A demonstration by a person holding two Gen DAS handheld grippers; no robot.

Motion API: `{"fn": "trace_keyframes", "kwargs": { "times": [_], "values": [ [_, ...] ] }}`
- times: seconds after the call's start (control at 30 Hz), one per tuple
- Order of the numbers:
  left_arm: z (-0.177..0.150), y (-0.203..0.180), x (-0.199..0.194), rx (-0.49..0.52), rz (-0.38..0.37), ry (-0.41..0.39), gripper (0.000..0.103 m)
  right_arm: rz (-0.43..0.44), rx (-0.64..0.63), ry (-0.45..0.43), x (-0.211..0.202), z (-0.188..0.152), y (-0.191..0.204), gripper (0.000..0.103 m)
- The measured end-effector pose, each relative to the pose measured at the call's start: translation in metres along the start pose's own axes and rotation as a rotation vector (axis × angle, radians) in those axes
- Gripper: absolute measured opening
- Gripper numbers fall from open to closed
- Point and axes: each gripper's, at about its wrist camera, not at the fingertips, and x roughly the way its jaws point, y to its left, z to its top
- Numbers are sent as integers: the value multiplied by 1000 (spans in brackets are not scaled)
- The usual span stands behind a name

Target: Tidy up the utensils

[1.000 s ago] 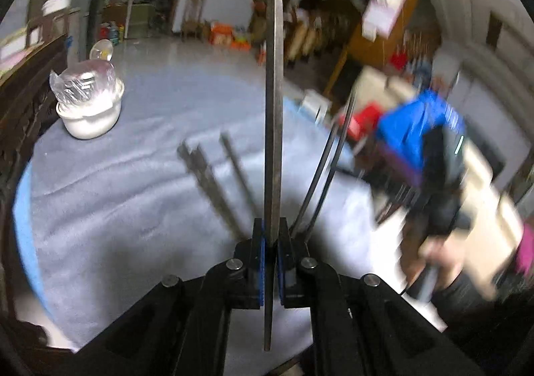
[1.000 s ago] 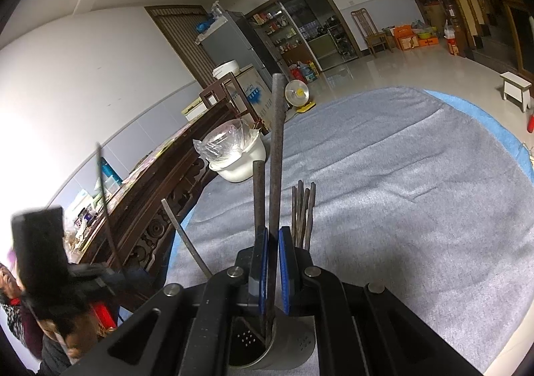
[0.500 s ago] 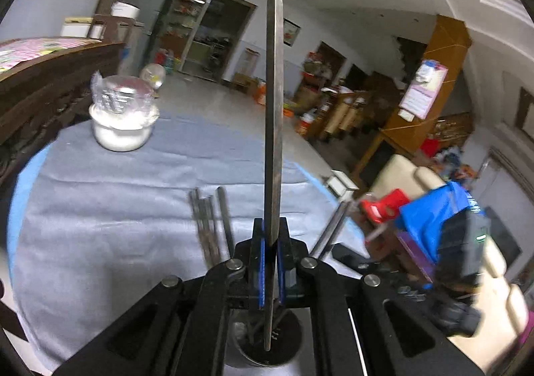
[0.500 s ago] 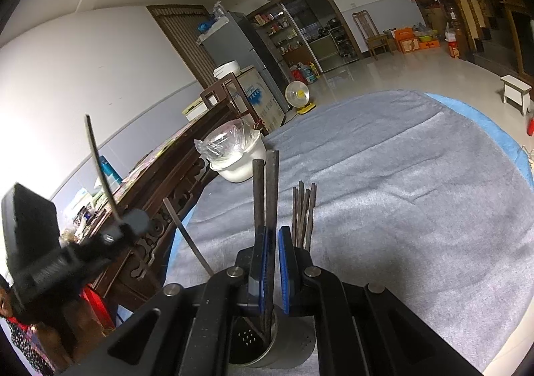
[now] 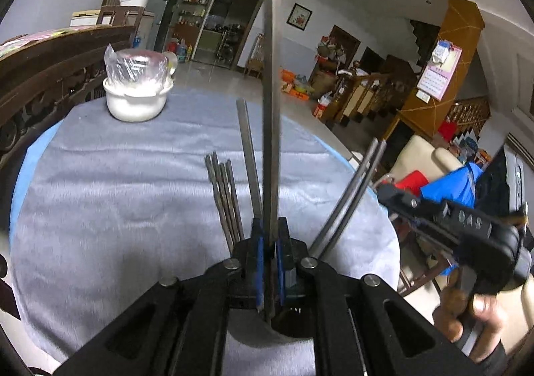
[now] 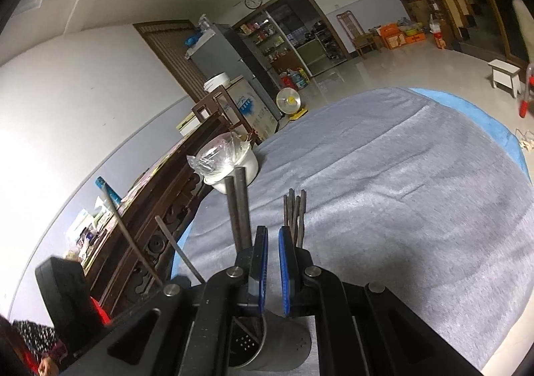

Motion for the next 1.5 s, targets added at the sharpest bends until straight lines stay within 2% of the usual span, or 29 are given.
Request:
{"fn": "trace_keyframes", "kwargs": {
  "times": [0.03, 0.1, 0.13, 0.17, 0.43, 0.57, 0.7, 0.77, 0.87, 0.97, 1.03, 1.13, 1.2, 1.33, 1.5],
  "values": [
    [-2, -1, -2, 7, 4, 2, 8, -4, 5, 1, 0, 0, -2, 9],
    [-5, 1, -5, 8, 8, 7, 21, -8, 17, 1, -1, 1, -4, 10],
    [-8, 1, -8, 1, 11, 10, 39, -10, 24, 0, -1, 1, -6, 10],
    [-9, 2, -10, -4, 13, 8, 51, -15, 34, 2, -2, 2, -9, 10],
    [-6, 17, -42, -50, -6, -22, 54, -38, 85, -11, -11, 5, -26, 11],
    [6, 43, -69, -142, 0, -74, 67, -73, 117, 14, -14, 7, -47, 12],
    [14, 83, -74, -251, 92, -77, 75, -127, 202, 109, -4, 3, -81, 12],
    [14, 111, -61, -319, 172, -11, 75, -151, 250, 168, 5, -1, -100, 12],
    [10, 144, -39, -389, 248, 79, 75, -162, 285, 250, 20, -5, -120, 13],
    [5, 162, -21, -394, 328, 143, 75, -195, 261, 307, 34, -4, -129, 13],
    [2, 170, -4, -382, 386, 234, 75, -207, 242, 338, 44, 1, -132, 14],
    [0, 173, 18, -351, 426, 326, 75, -236, 179, 414, 68, 8, -134, 14],
    [2, 170, 33, -312, 444, 371, 75, -235, 151, 459, 84, 11, -133, 14],
    [11, 159, 58, -228, 422, 437, 75, -235, 81, 538, 115, 17, -123, 14],
    [26, 146, 87, -179, 378, 465, 75, -197, 28, 610, 157, 27, -107, 14]
  ]
}}
